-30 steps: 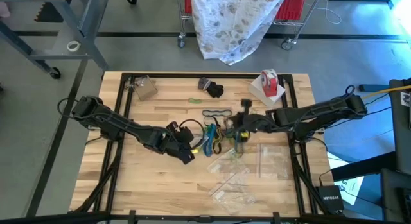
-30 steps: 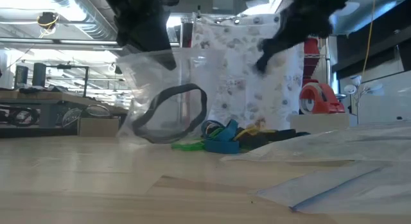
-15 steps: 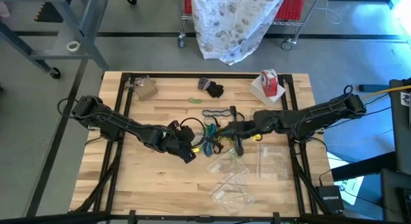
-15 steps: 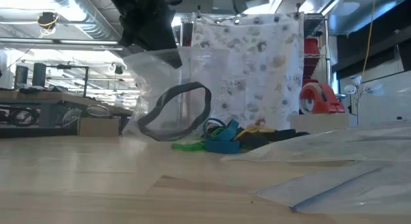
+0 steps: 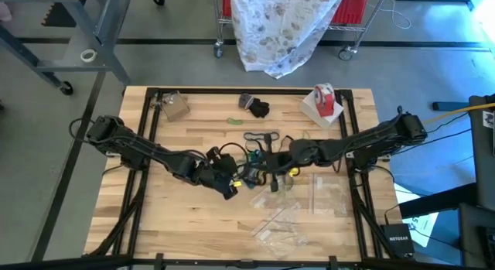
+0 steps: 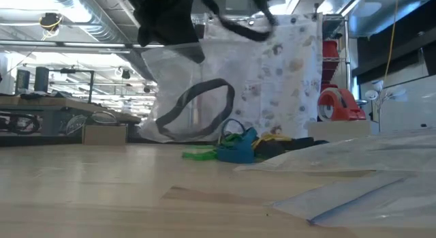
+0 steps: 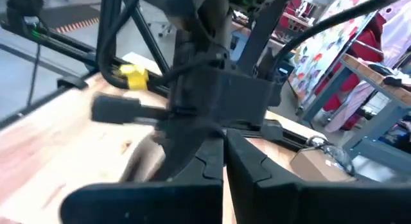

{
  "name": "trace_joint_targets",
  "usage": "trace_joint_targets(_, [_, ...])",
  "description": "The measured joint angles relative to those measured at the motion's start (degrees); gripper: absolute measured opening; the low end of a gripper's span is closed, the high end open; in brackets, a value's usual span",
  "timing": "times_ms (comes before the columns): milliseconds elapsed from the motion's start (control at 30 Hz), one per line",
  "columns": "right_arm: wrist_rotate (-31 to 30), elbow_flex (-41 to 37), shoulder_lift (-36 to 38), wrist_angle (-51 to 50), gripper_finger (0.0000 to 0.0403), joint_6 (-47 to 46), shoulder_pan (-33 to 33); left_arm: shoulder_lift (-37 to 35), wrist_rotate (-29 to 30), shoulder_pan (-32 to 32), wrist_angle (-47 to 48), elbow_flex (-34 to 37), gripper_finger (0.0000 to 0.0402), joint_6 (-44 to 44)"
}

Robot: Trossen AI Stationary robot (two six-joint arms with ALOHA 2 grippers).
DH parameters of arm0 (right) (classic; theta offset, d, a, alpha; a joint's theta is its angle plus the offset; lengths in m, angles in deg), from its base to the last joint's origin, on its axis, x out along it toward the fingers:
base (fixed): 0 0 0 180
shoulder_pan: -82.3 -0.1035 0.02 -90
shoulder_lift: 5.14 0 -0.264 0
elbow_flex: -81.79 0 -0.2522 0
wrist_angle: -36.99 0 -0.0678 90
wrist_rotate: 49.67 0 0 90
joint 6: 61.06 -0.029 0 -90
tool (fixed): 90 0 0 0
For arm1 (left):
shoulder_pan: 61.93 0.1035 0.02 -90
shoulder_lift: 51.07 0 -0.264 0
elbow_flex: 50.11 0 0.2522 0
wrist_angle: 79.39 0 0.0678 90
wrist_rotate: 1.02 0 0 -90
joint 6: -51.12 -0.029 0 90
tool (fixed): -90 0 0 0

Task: Sort rubber bands
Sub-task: Put the black rubber band into the transparent zip bag

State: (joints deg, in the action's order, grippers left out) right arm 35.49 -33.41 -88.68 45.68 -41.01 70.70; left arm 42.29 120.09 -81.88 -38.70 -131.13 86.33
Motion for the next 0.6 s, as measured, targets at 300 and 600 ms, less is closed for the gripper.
trace_joint_targets(300, [-0.46,0.02,-0.02,8.16,0.0003,10.34,0.0,0.0,-3.03,-0.02,-0.93,0.02,0.0,-2.48])
trace_joint_targets(600, [-0.09,0.0,-0.03,6.11,0.0003,17.45,0.64,0.0,-3.35,-0.31,-1.11,0.02,0.0,-2.46])
